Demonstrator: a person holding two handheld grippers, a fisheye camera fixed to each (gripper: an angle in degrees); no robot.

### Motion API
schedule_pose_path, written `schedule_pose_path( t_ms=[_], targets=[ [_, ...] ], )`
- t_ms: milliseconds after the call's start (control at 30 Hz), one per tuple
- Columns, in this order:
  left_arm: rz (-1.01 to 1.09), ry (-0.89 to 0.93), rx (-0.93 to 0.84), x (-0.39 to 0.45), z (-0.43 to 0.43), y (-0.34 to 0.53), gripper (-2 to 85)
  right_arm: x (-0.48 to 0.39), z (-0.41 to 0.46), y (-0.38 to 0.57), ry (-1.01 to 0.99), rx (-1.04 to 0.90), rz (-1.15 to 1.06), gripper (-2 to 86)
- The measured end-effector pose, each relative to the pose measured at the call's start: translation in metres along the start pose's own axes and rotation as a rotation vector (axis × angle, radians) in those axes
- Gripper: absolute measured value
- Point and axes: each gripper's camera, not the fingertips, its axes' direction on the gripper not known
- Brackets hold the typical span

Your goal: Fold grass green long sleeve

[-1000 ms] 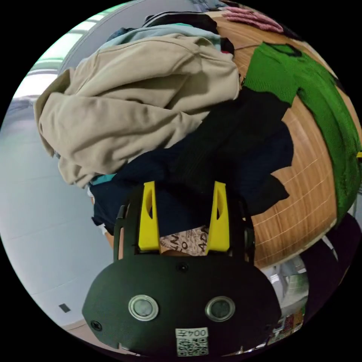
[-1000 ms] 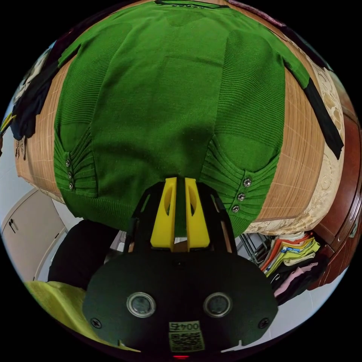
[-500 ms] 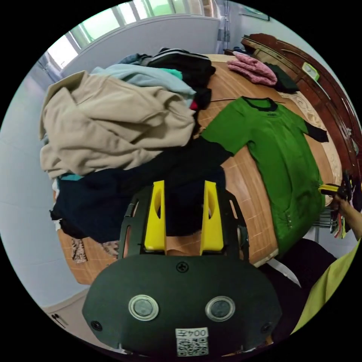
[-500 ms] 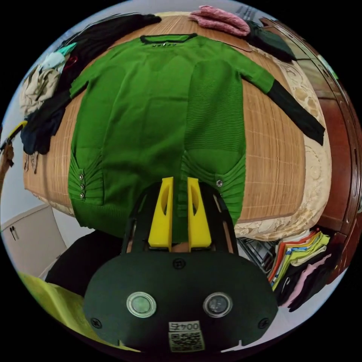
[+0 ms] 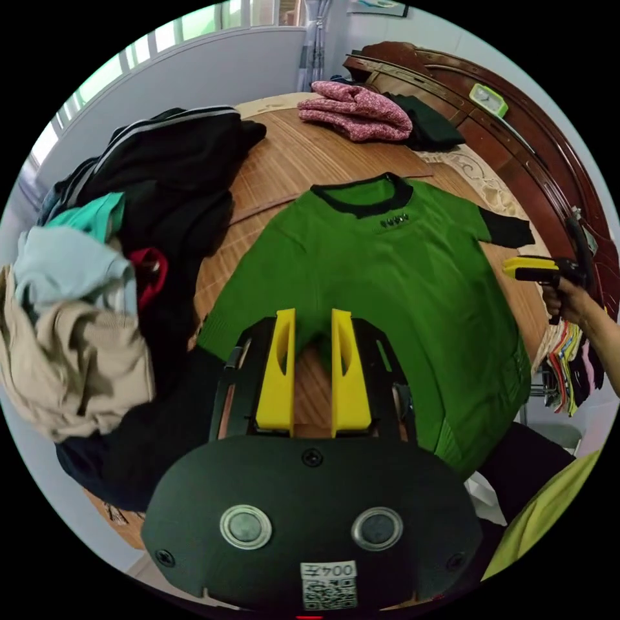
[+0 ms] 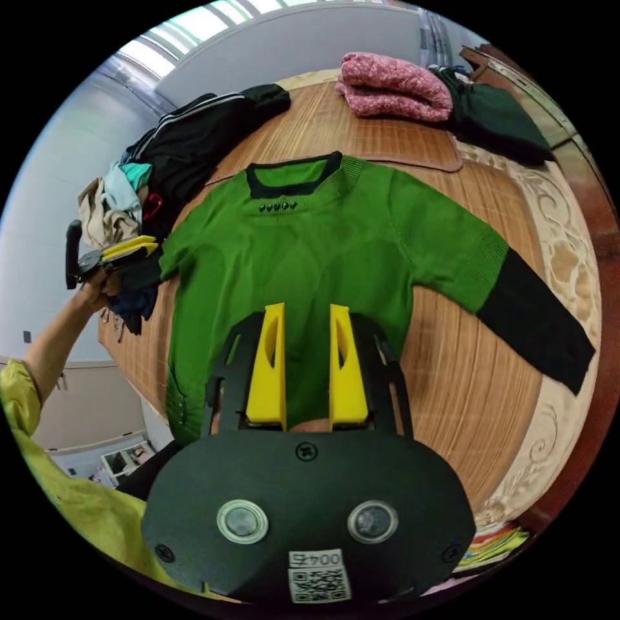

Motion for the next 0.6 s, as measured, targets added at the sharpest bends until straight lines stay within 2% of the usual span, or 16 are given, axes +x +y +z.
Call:
schedule_pose_path(
  t_ms=[100, 167, 333, 600],
  targets=[
    [0.028, -0.037, 0.013, 0.001, 0.013, -0.060, 7.7, 0.025, 0.002, -0.066, -0.128, -0.110, -0.028, 11.0],
    [0.053, -0.047, 0.021, 0.002, 0.021, -0.092, 7.3, 0.043, -0.001, -0.110, -0.170, -0.101, -0.001, 11.7],
    [0.109, -0.092, 0.014, 0.008, 0.037, -0.161, 7.1, 0.047, -0.010, -0.181, -0.017, -0.035, -0.063, 14.2],
    [0.191, -0.104, -0.052, 0.015, 0.045, -0.218, 9.0, 0.025, -0.014, -0.251, 0.150, -0.027, -0.235, 13.8]
  ],
)
